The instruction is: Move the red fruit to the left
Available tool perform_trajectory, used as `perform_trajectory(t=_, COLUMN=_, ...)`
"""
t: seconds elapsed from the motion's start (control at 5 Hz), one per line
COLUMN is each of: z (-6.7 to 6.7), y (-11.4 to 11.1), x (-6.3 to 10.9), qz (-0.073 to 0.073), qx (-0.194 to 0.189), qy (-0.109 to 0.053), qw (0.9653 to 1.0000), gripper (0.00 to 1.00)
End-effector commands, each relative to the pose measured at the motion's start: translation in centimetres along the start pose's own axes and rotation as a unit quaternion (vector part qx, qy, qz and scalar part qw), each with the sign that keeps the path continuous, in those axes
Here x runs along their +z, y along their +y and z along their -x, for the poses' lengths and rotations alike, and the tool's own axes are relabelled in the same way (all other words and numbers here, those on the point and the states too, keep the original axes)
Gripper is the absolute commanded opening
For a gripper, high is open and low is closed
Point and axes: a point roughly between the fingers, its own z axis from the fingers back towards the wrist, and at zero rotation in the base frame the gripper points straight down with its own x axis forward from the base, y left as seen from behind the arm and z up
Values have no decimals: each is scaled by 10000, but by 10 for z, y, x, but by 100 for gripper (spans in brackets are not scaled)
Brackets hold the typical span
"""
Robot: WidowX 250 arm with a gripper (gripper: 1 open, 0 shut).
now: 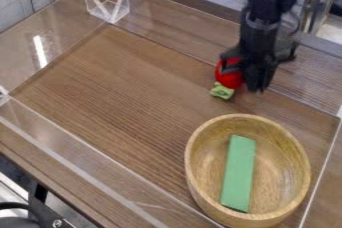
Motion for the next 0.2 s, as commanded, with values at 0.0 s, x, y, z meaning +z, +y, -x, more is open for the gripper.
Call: perform_trajectory(t=0.0, z=-5, y=-12, x=15, qz=288, qx=48, qy=-285, qw=9992, gripper=0)
